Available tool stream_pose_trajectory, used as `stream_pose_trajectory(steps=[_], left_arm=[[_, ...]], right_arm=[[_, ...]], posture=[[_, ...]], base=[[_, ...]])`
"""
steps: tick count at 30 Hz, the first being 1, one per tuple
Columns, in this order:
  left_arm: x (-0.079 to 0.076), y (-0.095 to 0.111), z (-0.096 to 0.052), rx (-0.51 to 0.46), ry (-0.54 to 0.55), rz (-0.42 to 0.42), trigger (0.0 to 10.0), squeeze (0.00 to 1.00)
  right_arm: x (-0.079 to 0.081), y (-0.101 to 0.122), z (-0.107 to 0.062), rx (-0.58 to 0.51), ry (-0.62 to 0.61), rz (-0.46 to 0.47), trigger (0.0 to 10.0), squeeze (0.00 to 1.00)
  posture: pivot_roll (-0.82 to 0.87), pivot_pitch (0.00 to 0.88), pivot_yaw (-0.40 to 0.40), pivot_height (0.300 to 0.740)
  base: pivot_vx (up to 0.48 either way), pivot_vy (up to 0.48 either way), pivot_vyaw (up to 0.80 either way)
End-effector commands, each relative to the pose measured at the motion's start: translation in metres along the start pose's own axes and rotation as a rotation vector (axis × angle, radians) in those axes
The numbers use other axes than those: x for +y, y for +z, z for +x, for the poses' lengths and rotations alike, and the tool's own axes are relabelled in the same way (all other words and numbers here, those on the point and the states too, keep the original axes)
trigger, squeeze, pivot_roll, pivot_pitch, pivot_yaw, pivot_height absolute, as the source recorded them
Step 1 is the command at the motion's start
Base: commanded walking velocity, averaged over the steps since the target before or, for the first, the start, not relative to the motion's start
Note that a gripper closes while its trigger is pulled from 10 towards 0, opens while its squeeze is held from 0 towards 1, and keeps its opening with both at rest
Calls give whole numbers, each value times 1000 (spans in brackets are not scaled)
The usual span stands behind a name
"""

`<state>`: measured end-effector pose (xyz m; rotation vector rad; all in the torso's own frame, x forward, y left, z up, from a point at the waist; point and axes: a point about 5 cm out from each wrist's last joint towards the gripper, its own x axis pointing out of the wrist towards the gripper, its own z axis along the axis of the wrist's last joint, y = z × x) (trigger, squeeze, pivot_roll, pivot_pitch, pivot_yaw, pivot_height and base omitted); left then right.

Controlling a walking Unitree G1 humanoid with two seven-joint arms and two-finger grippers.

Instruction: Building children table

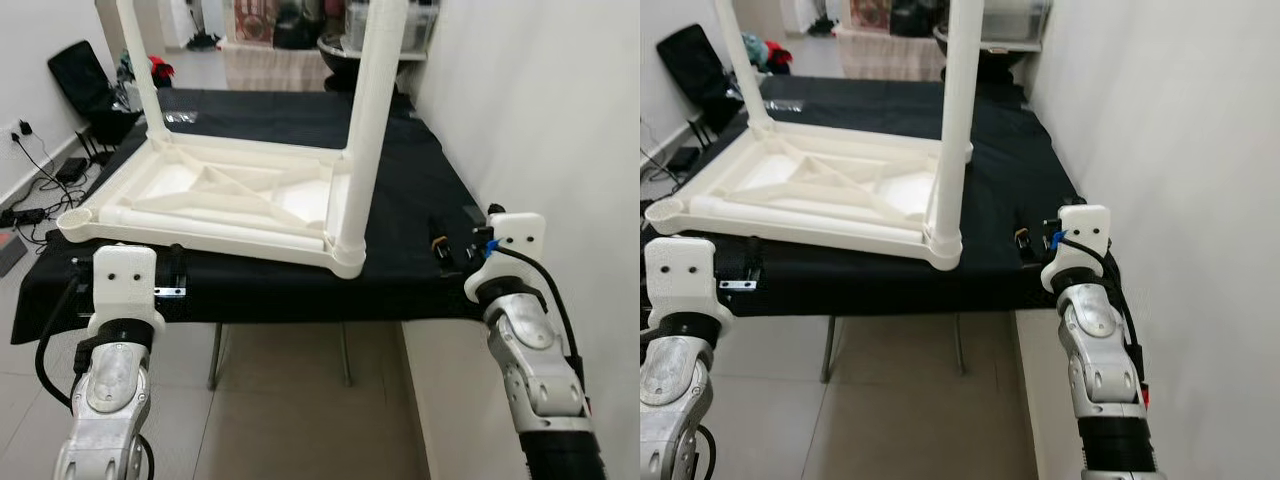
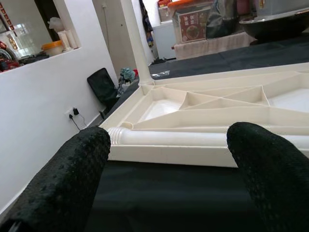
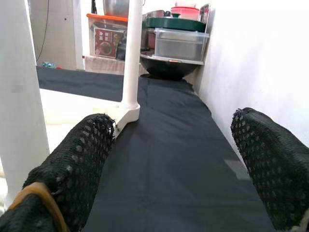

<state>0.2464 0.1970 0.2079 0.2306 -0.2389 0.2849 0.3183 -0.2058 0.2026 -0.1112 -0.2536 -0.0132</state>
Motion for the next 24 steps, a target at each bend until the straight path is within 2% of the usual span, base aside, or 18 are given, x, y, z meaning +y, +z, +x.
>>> stream_pose_trajectory(steps=[1, 17, 24], left_arm=[[-2, 0, 1, -5, -11, 10, 10000, 0], [-7, -6, -1, 26, -27, -6, 10000, 0], [-21, -12, -5, 74, -108, -45, 10000, 0]], right_arm=[[-2, -1, -1, 2, -11, 2, 10000, 0], [2, -4, -2, 11, -17, 19, 10000, 0], [-7, -11, -3, 47, -69, 35, 10000, 0]], posture=[[74, 65, -90, 740], [72, 68, -90, 740], [69, 81, -86, 740]], base=[[270, 0, 0], [273, 0, 0], [0, 0, 0]])
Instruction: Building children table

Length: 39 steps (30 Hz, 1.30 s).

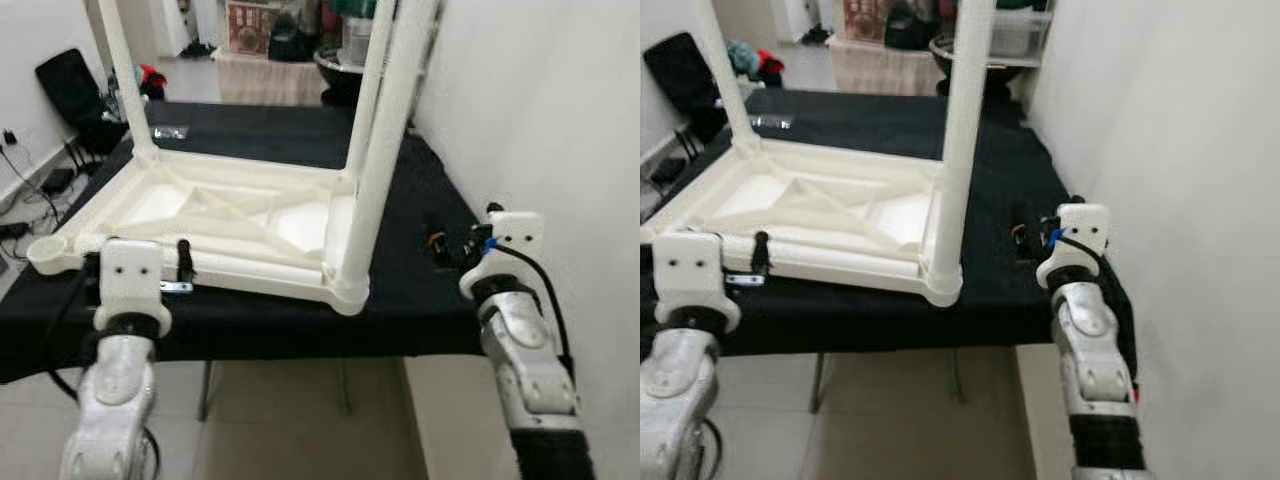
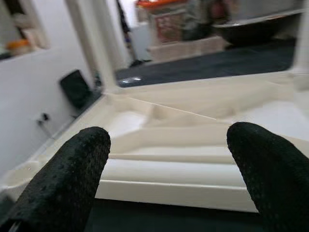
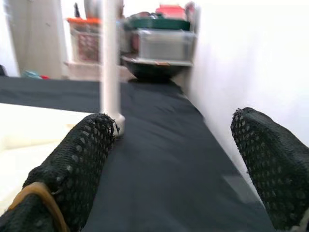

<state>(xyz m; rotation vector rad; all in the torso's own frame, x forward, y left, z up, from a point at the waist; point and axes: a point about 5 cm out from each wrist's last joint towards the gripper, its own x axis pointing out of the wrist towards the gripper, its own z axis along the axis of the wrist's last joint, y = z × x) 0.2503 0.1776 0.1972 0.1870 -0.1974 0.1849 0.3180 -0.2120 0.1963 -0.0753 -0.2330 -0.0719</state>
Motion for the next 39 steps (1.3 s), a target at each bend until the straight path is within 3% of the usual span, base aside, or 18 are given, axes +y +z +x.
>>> stream_pose_trajectory(steps=[1, 7, 9, 11, 14, 16, 18, 20, 22, 27, 28, 32, 33, 39], left_arm=[[0, -7, -2, 43, -11, -9, 10000, 0], [-12, -14, -8, 76, -83, -45, 10000, 0], [-20, -16, -12, 90, -154, -75, 10000, 0], [-33, -22, -21, 123, -264, -108, 10000, 0], [-50, -24, -35, 116, -430, -139, 10000, 0], [-53, -24, -39, 111, -469, -140, 10000, 0], [-63, -25, -48, 124, -544, -150, 10000, 0], [-65, -26, -51, 129, -563, -152, 10000, 0], [-69, -25, -54, 127, -592, -155, 10000, 0], [-73, -16, -57, 85, -641, -132, 10000, 0], [-79, -10, -60, 64, -683, -140, 10000, 0], [-82, -7, -62, 59, -697, -155, 10000, 0], [-84, -5, -63, 54, -707, -159, 10000, 0], [-89, 13, -64, -11, -740, -174, 10000, 0]], right_arm=[[-5, -6, -1, 31, -20, 12, 10000, 0], [-21, -14, 3, 76, -68, 58, 10000, 0], [-27, -18, 7, 102, -41, 121, 10000, 0], [-35, -20, 11, 124, 51, 153, 10000, 0], [-44, -19, 13, 148, 199, 127, 10000, 0], [-46, -19, 12, 158, 241, 113, 10000, 0], [-39, -19, 8, 191, 434, 92, 10000, 0], [-35, -19, 5, 199, 505, 91, 10000, 0], [-29, -20, 2, 222, 617, 92, 10000, 1000], [-19, -10, 2, 170, 758, 154, 10000, 1000], [-12, -4, 9, 140, 812, 182, 10000, 1000], [-8, -2, 16, 126, 827, 173, 10000, 969], [-4, 1, 21, 109, 832, 183, 10000, 0], [9, 8, 32, 75, 879, 227, 10000, 0]], posture=[[70, 84, -85, 740], [71, 87, -83, 740], [75, 90, -81, 740], [74, 92, -81, 740], [74, 102, -81, 740], [74, 102, -81, 740], [74, 113, -79, 740], [74, 114, -79, 740], [79, 123, -78, 740], [84, 140, -79, 740], [93, 158, -76, 740], [93, 169, -76, 740], [95, 181, -76, 740], [108, 209, -85, 740]], base=[[0, 0, 0], [0, 0, 0], [0, 0, 0], [0, 0, 0], [0, 0, 0], [0, 0, 0], [0, 0, 0], [0, 0, 0], [0, 0, 0], [0, 0, 0], [0, 0, 0], [0, 0, 0], [0, 0, 0], [0, 0, 0]])
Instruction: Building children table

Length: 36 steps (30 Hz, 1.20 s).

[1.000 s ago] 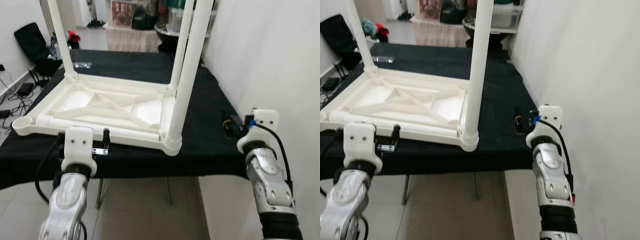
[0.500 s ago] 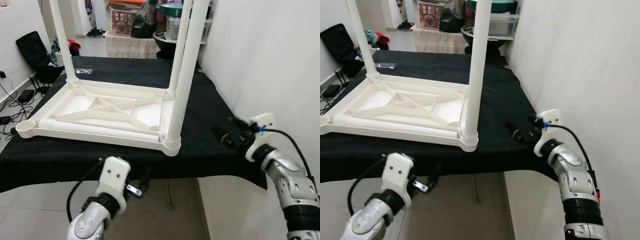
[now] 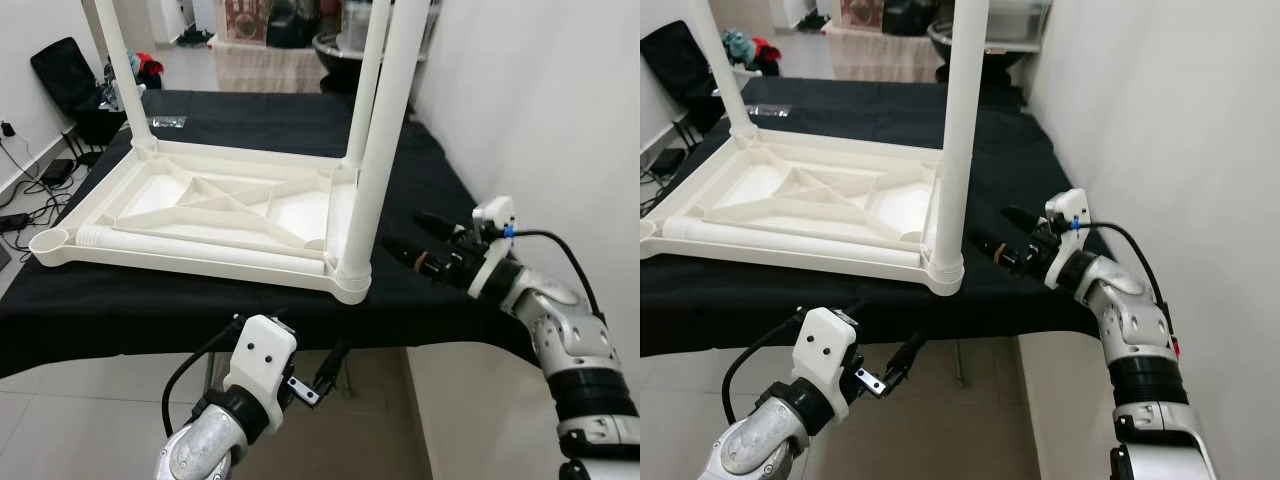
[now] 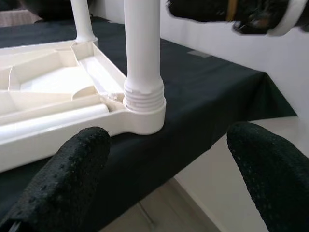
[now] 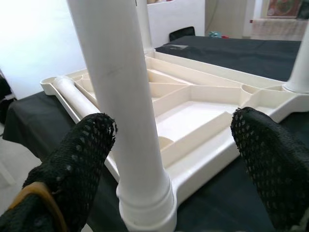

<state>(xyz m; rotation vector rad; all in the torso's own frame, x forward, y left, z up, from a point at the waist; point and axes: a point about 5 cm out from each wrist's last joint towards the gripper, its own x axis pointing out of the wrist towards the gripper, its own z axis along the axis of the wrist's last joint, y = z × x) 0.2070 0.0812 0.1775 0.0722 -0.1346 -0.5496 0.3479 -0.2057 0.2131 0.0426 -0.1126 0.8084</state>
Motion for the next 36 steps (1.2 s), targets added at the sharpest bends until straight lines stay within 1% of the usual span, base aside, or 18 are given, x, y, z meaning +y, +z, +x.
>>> stream_pose_trajectory(steps=[1, 6, 8, 11, 21, 22, 23, 27, 31, 36], left_arm=[[-6, 9, 0, -20, -29, 3, 10000, 0], [-8, 12, -1, -26, -36, -12, 10000, 0], [-10, 10, -3, -12, -35, -17, 10000, 0], [-9, 7, -5, 3, -32, -14, 10000, 0], [-9, 5, -6, 20, -20, -25, 10000, 0], [-9, 5, -5, 21, -24, -21, 10000, 0], [-9, 5, -5, 21, -24, -21, 10000, 0], [-9, 6, -5, 16, -30, -15, 10000, 0], [-14, 9, -4, 3, -45, -14, 10000, 0], [-15, 8, -4, 2, -47, -16, 10000, 0]], right_arm=[[2, -2, 4, -13, 29, 15, 10000, 0], [7, -4, 8, -15, 73, 22, 10000, 0], [15, -5, 8, -29, 163, 67, 10000, 0], [17, -5, 9, -39, 195, 80, 10000, 0], [13, -2, 11, -43, 203, 51, 10000, 0], [16, 5, 17, -81, 219, 42, 10000, 0], [16, 5, 17, -81, 219, 42, 10000, 0], [18, 11, 26, -111, 223, 22, 10000, 0], [19, 17, 34, -150, 216, 15, 10000, 0], [21, 17, 39, -152, 217, -4, 10000, 0]], posture=[[110, 213, -86, 740], [110, 227, -82, 740], [110, 232, -83, 740], [108, 235, -81, 740], [107, 229, -79, 740], [109, 224, -80, 740], [109, 224, -80, 740], [112, 210, -84, 740], [109, 203, -84, 740], [106, 200, -86, 740]], base=[[0, 0, 0], [0, 0, 0], [0, 0, 0], [0, 0, 0], [0, 0, 0], [0, 0, 0], [0, 0, 0], [0, 0, 0], [0, 0, 0], [0, 0, 0]])
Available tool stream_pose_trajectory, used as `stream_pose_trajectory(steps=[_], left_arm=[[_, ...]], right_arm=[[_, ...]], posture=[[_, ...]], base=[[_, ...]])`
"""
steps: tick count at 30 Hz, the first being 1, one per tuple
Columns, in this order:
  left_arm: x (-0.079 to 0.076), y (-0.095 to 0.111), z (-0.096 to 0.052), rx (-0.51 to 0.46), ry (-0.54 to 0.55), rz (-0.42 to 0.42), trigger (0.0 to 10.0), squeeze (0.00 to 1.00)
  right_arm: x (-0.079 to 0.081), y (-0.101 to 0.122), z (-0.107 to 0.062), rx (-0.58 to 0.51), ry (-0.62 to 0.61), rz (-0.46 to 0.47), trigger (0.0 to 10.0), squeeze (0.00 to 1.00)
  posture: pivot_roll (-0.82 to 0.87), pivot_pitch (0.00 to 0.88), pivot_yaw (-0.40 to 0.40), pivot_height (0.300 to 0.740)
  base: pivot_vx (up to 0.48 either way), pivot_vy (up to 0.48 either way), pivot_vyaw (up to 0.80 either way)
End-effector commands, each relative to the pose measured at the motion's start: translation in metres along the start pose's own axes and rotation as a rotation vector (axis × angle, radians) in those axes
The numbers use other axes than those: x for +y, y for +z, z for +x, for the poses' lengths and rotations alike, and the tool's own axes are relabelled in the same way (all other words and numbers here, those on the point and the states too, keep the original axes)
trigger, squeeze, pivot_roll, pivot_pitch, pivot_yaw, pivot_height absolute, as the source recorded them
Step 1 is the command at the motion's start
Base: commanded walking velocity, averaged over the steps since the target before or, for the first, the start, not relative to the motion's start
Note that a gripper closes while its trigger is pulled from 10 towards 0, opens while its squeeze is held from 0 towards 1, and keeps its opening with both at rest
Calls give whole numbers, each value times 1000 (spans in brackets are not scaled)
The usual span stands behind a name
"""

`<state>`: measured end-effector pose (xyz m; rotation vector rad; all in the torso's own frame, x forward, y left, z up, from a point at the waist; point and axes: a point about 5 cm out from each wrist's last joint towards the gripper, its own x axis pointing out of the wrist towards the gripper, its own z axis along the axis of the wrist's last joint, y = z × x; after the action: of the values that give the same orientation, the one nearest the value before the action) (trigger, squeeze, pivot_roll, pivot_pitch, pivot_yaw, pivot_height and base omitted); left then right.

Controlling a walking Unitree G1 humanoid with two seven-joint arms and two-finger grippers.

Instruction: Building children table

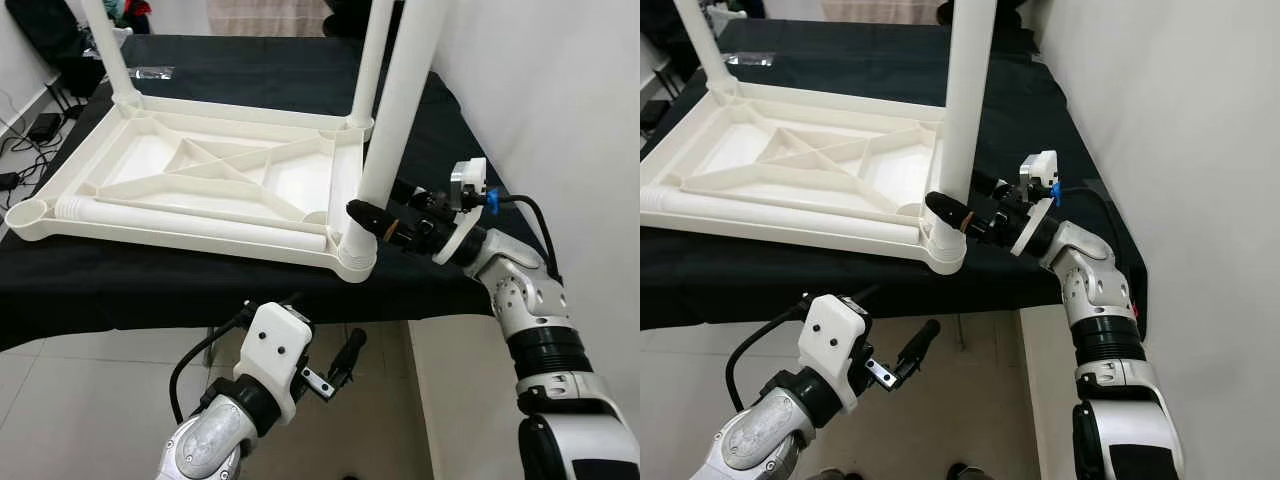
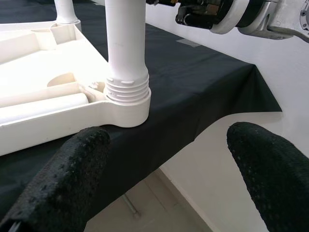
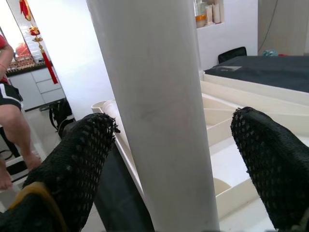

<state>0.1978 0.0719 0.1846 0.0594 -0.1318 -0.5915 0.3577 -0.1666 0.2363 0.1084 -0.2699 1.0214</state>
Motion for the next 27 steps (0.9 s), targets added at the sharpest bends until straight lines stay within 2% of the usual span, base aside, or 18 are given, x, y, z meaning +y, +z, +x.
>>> stream_pose_trajectory(steps=[1, 14, 27], left_arm=[[-3, 0, -1, 5, -5, -6, 10000, 0], [-1, -3, -2, 16, 9, -8, 10000, 0], [0, -3, -1, 13, 12, -1, 10000, 0]], right_arm=[[1, -3, 2, 17, 8, -19, 10000, 0], [12, -10, 20, 28, 65, 7, 10000, 0], [11, -9, 29, 50, 57, -52, 10000, 0]], posture=[[106, 200, -86, 740], [102, 206, -90, 740], [102, 203, -90, 740]], base=[[0, 0, 0], [0, 0, 0], [0, 0, 0]])
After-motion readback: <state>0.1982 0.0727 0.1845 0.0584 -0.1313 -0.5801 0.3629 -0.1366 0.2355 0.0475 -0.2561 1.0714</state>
